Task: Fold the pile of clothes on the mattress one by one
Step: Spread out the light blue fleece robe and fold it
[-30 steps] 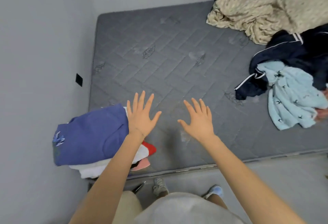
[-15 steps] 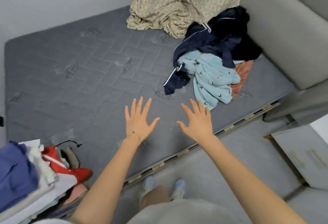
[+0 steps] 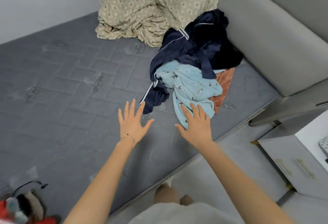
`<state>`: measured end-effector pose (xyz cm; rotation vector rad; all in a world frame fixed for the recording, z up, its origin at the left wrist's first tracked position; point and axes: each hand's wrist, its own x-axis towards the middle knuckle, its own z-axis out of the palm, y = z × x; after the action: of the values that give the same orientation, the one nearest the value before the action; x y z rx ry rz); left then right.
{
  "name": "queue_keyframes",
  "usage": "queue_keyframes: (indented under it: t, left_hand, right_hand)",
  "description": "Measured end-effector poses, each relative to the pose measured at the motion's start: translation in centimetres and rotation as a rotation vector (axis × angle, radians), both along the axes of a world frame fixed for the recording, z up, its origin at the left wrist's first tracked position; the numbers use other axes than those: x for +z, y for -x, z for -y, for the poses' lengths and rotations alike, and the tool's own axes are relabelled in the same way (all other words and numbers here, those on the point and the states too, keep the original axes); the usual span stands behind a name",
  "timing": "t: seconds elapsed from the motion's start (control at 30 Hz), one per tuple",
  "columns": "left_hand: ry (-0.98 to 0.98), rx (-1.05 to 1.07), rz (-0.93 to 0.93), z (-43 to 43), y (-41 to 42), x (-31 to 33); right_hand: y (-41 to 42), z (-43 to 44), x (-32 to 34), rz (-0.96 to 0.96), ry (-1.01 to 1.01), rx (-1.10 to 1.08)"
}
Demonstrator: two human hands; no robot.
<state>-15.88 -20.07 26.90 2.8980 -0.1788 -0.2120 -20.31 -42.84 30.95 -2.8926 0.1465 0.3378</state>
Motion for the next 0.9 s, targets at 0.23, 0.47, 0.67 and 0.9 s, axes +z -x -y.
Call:
queue_keyframes:
  t: [0.23, 0.47, 0.67, 0.9]
  left_hand:
    - [0.027, -0.028, -0.073, 7.2, -8.7, -2.3]
    - [0.091, 0.02, -0.126, 15.6, -17.6, -7.4]
    - [0.146, 0.173, -0.224, 22.6, -24.5, -15.2]
    - [0.417, 0.338, -0.388, 28.3, -31.1, -24.2]
  right_hand:
    - [-7.1, 7.4, -1.4, 0.014, -0.052, -0.109]
    - [-16.6, 14.7, -6.7, -0.061, -0.042, -0.055]
    - [-25.2, 19.7, -15.0, -0.189, -0.091, 0.032]
    - [-33.2, 23.8, -25.5, -0.186, -0.154, 0.058]
